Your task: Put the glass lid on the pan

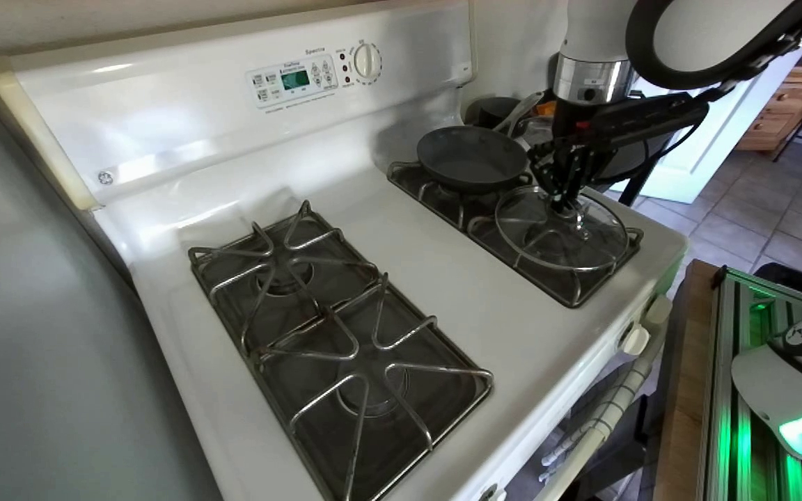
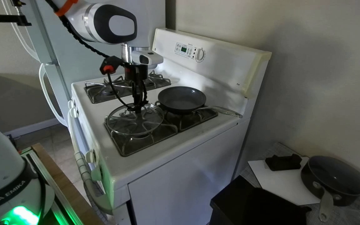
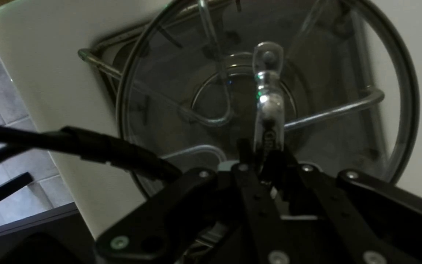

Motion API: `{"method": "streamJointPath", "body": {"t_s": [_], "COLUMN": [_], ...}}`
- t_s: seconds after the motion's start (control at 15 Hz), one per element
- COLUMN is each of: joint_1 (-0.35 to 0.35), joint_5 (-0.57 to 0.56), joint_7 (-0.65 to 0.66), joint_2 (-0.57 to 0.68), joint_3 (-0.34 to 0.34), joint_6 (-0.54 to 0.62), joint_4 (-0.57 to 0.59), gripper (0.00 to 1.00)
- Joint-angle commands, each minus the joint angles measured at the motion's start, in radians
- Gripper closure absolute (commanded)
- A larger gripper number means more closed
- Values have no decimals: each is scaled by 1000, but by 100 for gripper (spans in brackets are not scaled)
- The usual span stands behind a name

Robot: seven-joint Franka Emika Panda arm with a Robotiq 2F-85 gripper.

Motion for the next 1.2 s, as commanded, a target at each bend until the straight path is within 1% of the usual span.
{"method": "streamJointPath", "body": {"t_s": [0.0,0.13,0.2,0.27,0.4,0.47,0.53,0.73,0.8,0.93,1.07,1.13], "joint_1": [15,14,15,17,21,22,25,40,47,57,59,62], "joint_5": [8,1,3,3,8,6,9,21,31,48,41,44], "joint_7": [18,17,16,15,9,10,5,-26,-46,-78,-77,-79], "joint_2": [-1,5,9,7,-7,-17,-23,-35,-40,-48,-42,-38], "joint_3": [-3,-2,-2,-2,-2,-1,-3,-2,-5,-7,-1,-1], "joint_6": [12,4,0,-1,2,-2,-7,-40,-53,-95,-115,-126], "joint_4": [5,13,16,15,14,15,18,19,18,21,22,26], "gripper": [98,98,65,64,50,40,33,7,0,0,0,20]}}
